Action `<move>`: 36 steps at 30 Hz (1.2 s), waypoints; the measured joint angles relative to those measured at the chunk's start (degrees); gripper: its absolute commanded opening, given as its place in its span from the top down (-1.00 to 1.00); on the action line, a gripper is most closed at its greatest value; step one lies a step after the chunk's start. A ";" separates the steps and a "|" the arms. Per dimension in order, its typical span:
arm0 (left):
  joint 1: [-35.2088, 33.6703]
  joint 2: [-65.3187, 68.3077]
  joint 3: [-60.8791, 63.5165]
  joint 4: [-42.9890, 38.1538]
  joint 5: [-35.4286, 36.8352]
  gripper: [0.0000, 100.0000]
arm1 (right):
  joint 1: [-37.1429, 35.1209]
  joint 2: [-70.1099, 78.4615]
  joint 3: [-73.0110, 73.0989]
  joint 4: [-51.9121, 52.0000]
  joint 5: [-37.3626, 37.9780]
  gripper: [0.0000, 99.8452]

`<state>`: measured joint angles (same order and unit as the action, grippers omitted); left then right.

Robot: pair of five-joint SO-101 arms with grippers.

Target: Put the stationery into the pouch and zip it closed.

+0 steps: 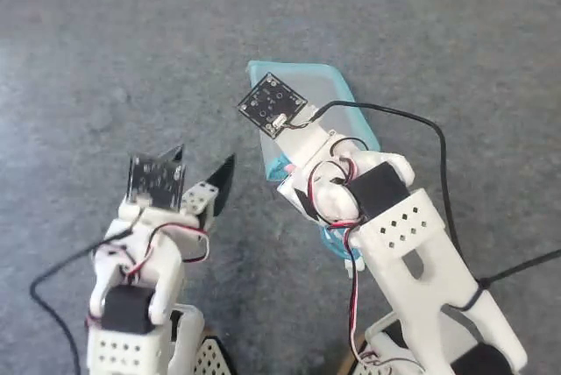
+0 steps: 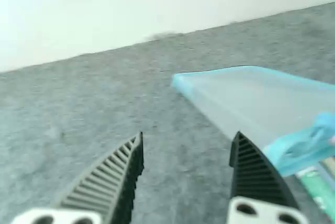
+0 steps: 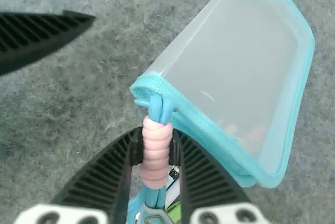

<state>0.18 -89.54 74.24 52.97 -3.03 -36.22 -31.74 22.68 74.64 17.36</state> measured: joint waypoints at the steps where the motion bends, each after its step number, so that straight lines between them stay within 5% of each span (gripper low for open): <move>1: 1.58 3.69 -2.37 0.00 0.70 0.39 | 0.00 0.00 0.00 0.00 0.00 0.99; 7: 8.79 18.55 -6.24 -2.11 1.93 0.36 | 0.26 -2.81 0.00 0.00 0.00 0.99; 36: 10.29 19.34 0.62 -10.11 -0.53 0.37 | 0.18 -3.16 -0.62 3.25 0.00 0.99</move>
<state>10.46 -70.20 74.86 42.86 -3.56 -36.04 -34.90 22.07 77.89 17.36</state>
